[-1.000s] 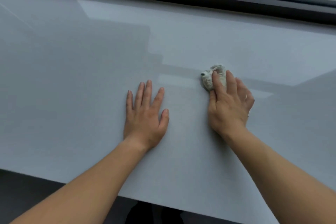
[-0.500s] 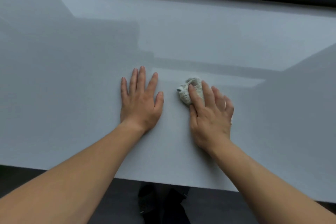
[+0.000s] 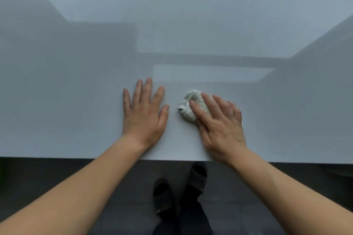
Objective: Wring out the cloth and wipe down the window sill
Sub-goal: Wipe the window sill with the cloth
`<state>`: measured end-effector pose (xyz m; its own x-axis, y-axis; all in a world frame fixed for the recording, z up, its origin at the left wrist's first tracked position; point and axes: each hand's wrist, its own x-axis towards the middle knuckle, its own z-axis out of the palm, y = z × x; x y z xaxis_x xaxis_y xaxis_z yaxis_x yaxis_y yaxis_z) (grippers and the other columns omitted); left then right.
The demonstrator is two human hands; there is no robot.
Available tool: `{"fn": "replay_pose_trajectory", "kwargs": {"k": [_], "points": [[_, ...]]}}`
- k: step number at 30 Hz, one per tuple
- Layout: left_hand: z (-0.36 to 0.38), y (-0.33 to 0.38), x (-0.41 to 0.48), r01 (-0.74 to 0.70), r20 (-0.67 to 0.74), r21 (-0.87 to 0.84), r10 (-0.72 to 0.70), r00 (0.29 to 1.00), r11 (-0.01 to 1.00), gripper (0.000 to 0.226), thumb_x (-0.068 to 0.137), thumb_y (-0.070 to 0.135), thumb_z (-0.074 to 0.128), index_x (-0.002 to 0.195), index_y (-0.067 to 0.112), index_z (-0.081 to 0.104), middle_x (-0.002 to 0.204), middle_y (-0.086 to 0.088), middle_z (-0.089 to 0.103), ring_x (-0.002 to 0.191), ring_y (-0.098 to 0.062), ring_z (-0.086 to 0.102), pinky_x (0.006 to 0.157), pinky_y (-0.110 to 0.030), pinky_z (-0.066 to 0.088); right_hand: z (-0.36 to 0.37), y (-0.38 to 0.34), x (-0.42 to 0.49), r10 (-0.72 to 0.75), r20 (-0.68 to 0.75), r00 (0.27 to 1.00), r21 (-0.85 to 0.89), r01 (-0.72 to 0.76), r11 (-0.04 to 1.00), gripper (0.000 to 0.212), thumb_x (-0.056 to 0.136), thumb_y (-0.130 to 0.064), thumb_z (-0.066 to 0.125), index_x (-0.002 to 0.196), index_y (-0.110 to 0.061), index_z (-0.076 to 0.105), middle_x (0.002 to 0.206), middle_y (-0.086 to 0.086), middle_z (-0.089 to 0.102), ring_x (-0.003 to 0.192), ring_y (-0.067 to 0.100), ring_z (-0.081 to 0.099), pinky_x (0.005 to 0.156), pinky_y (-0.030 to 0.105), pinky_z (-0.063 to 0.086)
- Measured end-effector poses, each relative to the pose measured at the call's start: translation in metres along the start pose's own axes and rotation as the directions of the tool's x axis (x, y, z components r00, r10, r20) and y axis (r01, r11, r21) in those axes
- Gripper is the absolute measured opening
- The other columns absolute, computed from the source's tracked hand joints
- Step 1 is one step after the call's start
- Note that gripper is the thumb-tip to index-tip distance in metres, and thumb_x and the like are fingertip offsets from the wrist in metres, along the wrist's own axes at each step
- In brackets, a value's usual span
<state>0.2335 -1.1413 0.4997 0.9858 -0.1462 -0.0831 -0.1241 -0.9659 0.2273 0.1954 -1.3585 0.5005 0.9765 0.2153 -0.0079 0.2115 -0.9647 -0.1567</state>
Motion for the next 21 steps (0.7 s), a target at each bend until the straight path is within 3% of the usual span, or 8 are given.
{"fn": "replay_pose_trajectory", "kwargs": {"k": [2,7,9,13,15,18,19,21], "points": [[0.003,-0.004,-0.005,-0.018,0.015,0.035,0.018,1.000,0.999,0.065,0.094,0.051,0.018,0.154,0.026,0.024,0.165,-0.005,0.006,0.152,-0.023,-0.004,0.120,-0.052,-0.007,-0.003,0.012,0.002,-0.015,0.028,0.999,-0.004,0.015,1.000,0.051,0.095,-0.042,0.044,0.145,-0.044,0.041,0.156,-0.003,0.037,0.139,0.028,0.033,0.112,0.046,0.020],[0.006,-0.005,-0.003,-0.016,0.000,0.013,0.016,1.000,1.000,0.062,0.096,0.050,0.018,0.154,0.029,0.021,0.166,-0.003,0.004,0.152,-0.020,-0.006,0.120,-0.051,-0.007,0.001,-0.019,0.005,0.327,-0.082,0.941,0.086,-0.320,0.943,0.049,0.097,-0.036,0.048,0.146,-0.040,0.042,0.156,0.000,0.036,0.140,0.030,0.031,0.110,0.048,0.019],[0.005,-0.006,-0.004,-0.019,0.000,-0.013,0.019,1.000,1.000,0.061,0.096,0.049,0.017,0.154,0.029,0.021,0.166,-0.002,0.004,0.152,-0.019,-0.007,0.120,-0.051,-0.007,0.009,-0.042,-0.014,0.253,-0.110,0.961,0.062,-0.248,0.967,0.053,0.093,-0.035,0.049,0.146,-0.037,0.043,0.155,0.002,0.038,0.138,0.030,0.034,0.109,0.050,0.021],[0.003,-0.006,-0.005,-0.021,-0.009,-0.050,0.021,1.000,0.999,0.060,0.097,0.046,0.016,0.154,0.028,0.023,0.166,-0.002,0.005,0.152,-0.018,-0.006,0.120,-0.050,-0.008,0.009,-0.030,-0.047,-0.050,-0.053,0.997,-0.007,0.050,0.999,0.054,0.092,-0.040,0.045,0.146,-0.040,0.041,0.154,0.000,0.040,0.137,0.029,0.036,0.109,0.048,0.023],[0.003,-0.005,-0.005,-0.024,-0.010,-0.054,0.023,1.000,0.998,0.061,0.097,0.047,0.016,0.153,0.028,0.025,0.166,-0.002,0.006,0.152,-0.019,-0.005,0.120,-0.050,-0.008,0.004,-0.011,-0.041,0.043,-0.061,0.997,0.009,-0.043,0.999,0.052,0.093,-0.040,0.045,0.145,-0.039,0.043,0.153,0.001,0.041,0.136,0.031,0.037,0.108,0.046,0.024],[0.004,-0.006,-0.005,-0.022,-0.010,-0.033,0.022,1.000,0.999,0.062,0.096,0.048,0.014,0.153,0.027,0.024,0.166,-0.003,0.006,0.152,-0.020,-0.005,0.120,-0.049,-0.008,0.004,-0.020,-0.030,0.384,-0.097,0.918,0.097,-0.375,0.922,0.050,0.096,-0.036,0.047,0.146,-0.040,0.042,0.156,0.000,0.036,0.139,0.030,0.032,0.110,0.048,0.019],[0.005,-0.006,-0.005,-0.019,-0.013,-0.029,0.018,1.000,0.999,0.062,0.096,0.048,0.014,0.153,0.027,0.024,0.166,-0.003,0.007,0.152,-0.020,-0.004,0.120,-0.049,-0.008,0.005,-0.031,-0.032,0.408,-0.110,0.907,0.092,-0.399,0.912,0.052,0.096,-0.036,0.048,0.147,-0.040,0.040,0.157,0.000,0.035,0.139,0.030,0.031,0.110,0.049,0.019],[0.005,-0.007,-0.005,-0.015,-0.015,-0.031,0.014,1.000,0.999,0.062,0.096,0.048,0.015,0.153,0.027,0.025,0.165,-0.003,0.007,0.152,-0.020,-0.004,0.120,-0.049,-0.008,0.010,-0.048,-0.045,0.269,-0.108,0.957,0.044,-0.265,0.963,0.054,0.094,-0.038,0.048,0.147,-0.039,0.040,0.156,0.001,0.035,0.139,0.030,0.032,0.109,0.050,0.021]]}}
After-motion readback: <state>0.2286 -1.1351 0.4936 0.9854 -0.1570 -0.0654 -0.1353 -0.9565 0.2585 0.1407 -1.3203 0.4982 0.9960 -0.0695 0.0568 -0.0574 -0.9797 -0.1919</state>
